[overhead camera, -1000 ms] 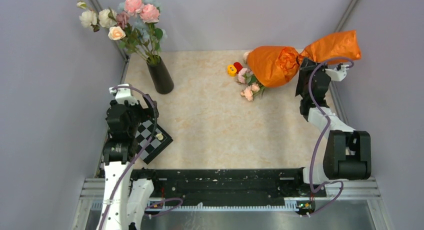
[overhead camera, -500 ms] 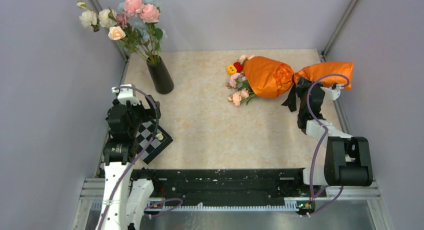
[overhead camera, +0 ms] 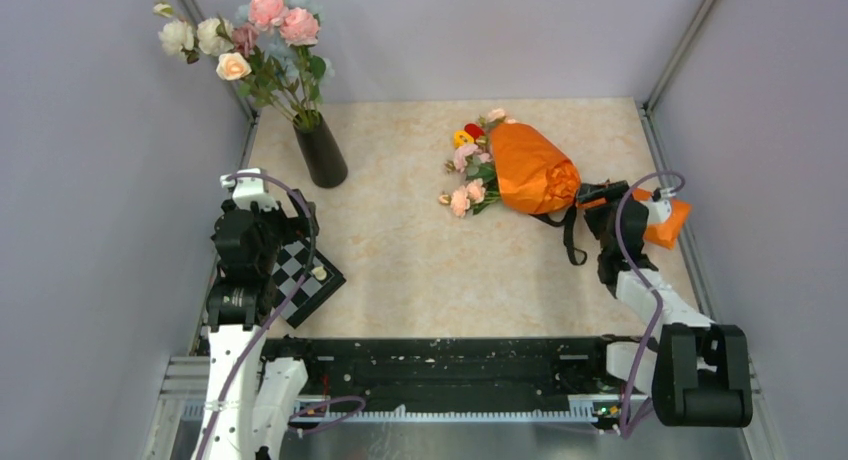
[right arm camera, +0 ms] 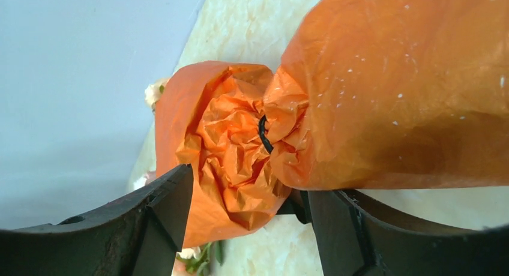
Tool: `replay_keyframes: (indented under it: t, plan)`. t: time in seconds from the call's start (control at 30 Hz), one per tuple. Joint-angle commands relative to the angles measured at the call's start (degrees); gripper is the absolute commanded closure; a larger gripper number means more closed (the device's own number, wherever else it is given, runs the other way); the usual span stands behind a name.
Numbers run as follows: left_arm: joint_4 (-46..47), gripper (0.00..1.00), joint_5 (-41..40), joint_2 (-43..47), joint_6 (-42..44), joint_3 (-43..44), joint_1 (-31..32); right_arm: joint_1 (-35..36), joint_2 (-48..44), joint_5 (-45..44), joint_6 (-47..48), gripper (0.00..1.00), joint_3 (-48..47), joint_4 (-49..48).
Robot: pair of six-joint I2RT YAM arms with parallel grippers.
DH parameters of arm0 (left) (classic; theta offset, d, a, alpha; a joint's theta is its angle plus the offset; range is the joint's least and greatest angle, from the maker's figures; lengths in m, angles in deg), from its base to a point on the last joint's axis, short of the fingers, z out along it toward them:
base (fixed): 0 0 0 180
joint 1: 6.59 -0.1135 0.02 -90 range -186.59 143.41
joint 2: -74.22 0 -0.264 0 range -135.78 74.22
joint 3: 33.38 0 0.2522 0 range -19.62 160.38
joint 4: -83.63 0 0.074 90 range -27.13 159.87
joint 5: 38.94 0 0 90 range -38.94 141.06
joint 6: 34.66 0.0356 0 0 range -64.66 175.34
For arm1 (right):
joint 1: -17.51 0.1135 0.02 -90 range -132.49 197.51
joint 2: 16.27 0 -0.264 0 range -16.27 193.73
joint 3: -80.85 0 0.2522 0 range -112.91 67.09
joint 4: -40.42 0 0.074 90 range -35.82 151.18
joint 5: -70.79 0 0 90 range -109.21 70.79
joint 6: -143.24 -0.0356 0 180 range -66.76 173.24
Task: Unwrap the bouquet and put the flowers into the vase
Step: Place the fake flower at the center of the board.
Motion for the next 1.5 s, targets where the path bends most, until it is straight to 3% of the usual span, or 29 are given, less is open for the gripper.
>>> replay_keyframes:
  t: [0.0, 0.13, 0.37, 0.5, 0.6, 0.67, 0.93, 1.1, 1.3, 1.47]
  plan:
    - [2.4, 0.01, -1.0, 0.5, 0.9, -0.4, 0.2, 0.4, -3.6, 1.7, 17.9, 0.27, -8.3, 10.8]
    - [2.2, 0.01, -1.1, 0.4, 1.0, -0.3, 0.2, -0.8, -0.4, 6.6, 26.1, 0.26, -16.7, 18.0]
    - [2.2, 0.01, -3.3, 0.4, 1.1, -0.3, 0.2, -1.0, 6.9, 17.9, 26.9, 0.25, -27.0, 24.5]
    - [2.2, 0.01, -3.5, 0.3, 1.1, -0.3, 0.1, -0.9, 4.5, 19.1, 21.5, 0.25, -24.1, 24.3]
    - [2.2, 0.01, -3.5, 0.0, 1.2, -0.3, 0.1, 0.4, -2.4, 17.5, 14.7, 0.25, -14.0, 17.3]
    - [2.2, 0.01, -3.6, -0.3, 1.2, -0.3, 0.1, 0.5, -6.3, 15.7, 13.3, 0.25, -10.3, 17.6]
    - [2.2, 0.01, -3.4, -0.9, 1.1, -0.2, 0.1, 3.6, -11.4, 15.0, 19.2, 0.22, -8.1, 22.3]
    - [2.3, 0.01, -3.3, -1.0, 1.2, -0.2, 0.2, 3.0, -0.4, 14.0, 29.2, 0.17, -18.4, 25.0]
    - [2.4, 0.01, -3.0, -0.8, 1.1, -0.4, 0.2, -3.0, 18.3, 20.5, 33.2, 0.18, -33.7, 21.1]
    - [2.3, 0.01, -3.2, -0.2, 1.0, -0.6, 0.2, -6.4, 33.6, 17.5, 37.0, 0.26, -48.7, 27.3]
